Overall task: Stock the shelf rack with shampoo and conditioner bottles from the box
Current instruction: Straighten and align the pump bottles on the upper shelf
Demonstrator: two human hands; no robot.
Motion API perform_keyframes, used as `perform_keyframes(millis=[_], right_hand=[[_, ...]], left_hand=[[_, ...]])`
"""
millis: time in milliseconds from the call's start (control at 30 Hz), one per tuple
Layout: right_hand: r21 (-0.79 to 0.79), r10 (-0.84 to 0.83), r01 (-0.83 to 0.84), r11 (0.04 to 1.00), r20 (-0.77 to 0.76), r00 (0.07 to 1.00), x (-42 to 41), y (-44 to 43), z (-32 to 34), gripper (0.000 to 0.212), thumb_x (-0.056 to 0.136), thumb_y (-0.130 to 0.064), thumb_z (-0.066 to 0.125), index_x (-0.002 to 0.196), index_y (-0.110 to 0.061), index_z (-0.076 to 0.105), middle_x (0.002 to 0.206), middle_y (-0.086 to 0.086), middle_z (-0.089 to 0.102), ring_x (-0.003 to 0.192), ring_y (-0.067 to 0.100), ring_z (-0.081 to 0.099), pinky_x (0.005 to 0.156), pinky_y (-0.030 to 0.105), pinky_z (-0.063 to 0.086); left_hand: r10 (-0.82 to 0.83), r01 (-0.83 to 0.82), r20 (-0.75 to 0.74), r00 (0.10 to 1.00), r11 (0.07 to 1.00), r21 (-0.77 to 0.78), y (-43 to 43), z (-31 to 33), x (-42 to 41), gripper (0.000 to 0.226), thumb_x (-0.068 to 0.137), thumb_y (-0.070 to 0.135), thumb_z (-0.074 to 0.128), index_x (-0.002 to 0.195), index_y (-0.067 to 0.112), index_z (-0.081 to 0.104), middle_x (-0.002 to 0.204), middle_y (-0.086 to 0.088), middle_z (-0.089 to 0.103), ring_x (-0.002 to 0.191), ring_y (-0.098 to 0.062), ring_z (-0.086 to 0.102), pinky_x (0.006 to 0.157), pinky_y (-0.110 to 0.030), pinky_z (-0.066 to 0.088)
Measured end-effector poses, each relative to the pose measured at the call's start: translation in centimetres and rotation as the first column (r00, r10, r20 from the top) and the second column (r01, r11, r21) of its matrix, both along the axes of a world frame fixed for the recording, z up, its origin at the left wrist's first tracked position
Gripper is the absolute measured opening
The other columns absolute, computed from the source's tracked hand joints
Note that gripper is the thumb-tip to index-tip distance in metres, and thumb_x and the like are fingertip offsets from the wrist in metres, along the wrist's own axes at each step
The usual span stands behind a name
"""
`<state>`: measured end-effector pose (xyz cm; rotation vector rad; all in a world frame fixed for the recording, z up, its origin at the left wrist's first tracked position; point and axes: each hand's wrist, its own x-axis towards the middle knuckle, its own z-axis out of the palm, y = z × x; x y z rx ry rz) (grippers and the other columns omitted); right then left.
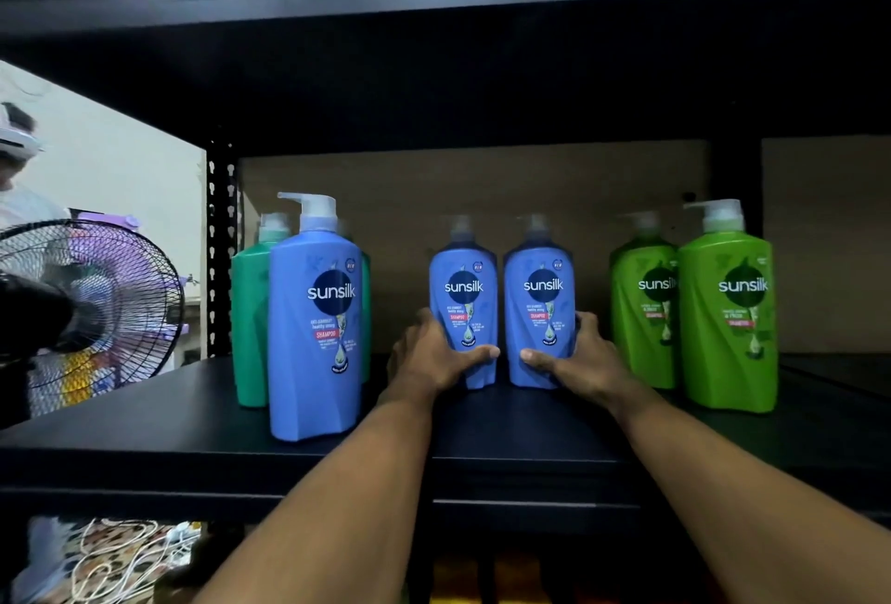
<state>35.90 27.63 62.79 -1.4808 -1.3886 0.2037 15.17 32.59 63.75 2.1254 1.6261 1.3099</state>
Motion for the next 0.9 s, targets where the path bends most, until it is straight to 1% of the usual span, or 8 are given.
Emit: perform_keyframes(millis=[67,200,367,533,667,900], right_hand=[[-0.005,0.002,-0.002,1.000,0.007,1.000,0.03,-0.05,0.00,0.087,0.073,-0.041,0.088,0.139,-0.015,0.038,0.131,0.003,0.062,0.119,0.025,0.060,0.090,0.027,0.044],[-0.018,0.001,-0.001,1.000,0.016,1.000,-0.06,-0.11,0.17,0.088,0.073,-0.042,0.088,0.139,-0.016,0.037,0.132,0.004,0.062,0.120,0.027,0.059,0.094,0.030,0.045],[-0.018,-0.005,0.005,1.000,0.024,1.000,-0.14,-0.21,0.22,0.087,0.074,-0.042,0.087,0.139,-0.015,0.036,0.133,0.004,0.061,0.121,0.027,0.059,0.093,0.029,0.044],[-0.020,-0.011,0.012,1.000,0.043,0.999,-0.36,-0.45,0.41,0.087,0.076,-0.041,0.086,0.140,-0.013,0.035,0.133,0.006,0.061,0.121,0.028,0.059,0.085,0.026,0.040],[-0.024,-0.013,0.015,1.000,0.047,0.999,-0.31,-0.48,0.39,0.087,0.076,-0.041,0.086,0.140,-0.013,0.035,0.134,0.006,0.061,0.122,0.029,0.059,0.092,0.030,0.044],[-0.030,-0.017,0.018,0.999,0.031,0.999,-0.33,-0.22,0.29,0.086,0.075,-0.041,0.087,0.139,-0.015,0.035,0.133,0.005,0.061,0.121,0.029,0.060,0.097,0.033,0.047]], left_hand=[[0.008,-0.008,0.004,1.000,1.000,-0.012,0.04,-0.01,-0.01,0.107,0.053,0.080,0.080,0.133,0.017,0.048,0.132,-0.012,0.063,0.123,-0.038,0.059,0.097,-0.043,0.051],[0.004,-0.004,-0.006,1.000,1.000,-0.012,0.03,0.03,-0.04,0.107,0.054,0.080,0.080,0.134,0.018,0.046,0.134,-0.011,0.062,0.124,-0.037,0.058,0.098,-0.043,0.050],[-0.002,0.002,-0.016,1.000,1.000,-0.008,-0.19,0.12,-0.12,0.109,0.051,0.084,0.077,0.133,0.019,0.047,0.133,-0.010,0.064,0.122,-0.036,0.060,0.097,-0.044,0.052],[0.006,-0.006,-0.018,1.000,1.000,0.000,-0.34,0.13,-0.15,0.109,0.051,0.084,0.077,0.133,0.019,0.048,0.132,-0.010,0.064,0.121,-0.036,0.061,0.095,-0.043,0.052],[0.013,-0.013,-0.019,1.000,1.000,-0.005,-0.45,0.15,-0.06,0.105,0.057,0.078,0.080,0.134,0.016,0.045,0.135,-0.011,0.061,0.125,-0.036,0.058,0.097,-0.041,0.050],[0.028,-0.028,-0.021,0.999,1.000,-0.009,-0.38,0.21,0.18,0.102,0.061,0.075,0.080,0.135,0.016,0.043,0.136,-0.011,0.060,0.126,-0.036,0.057,0.097,-0.040,0.048]])
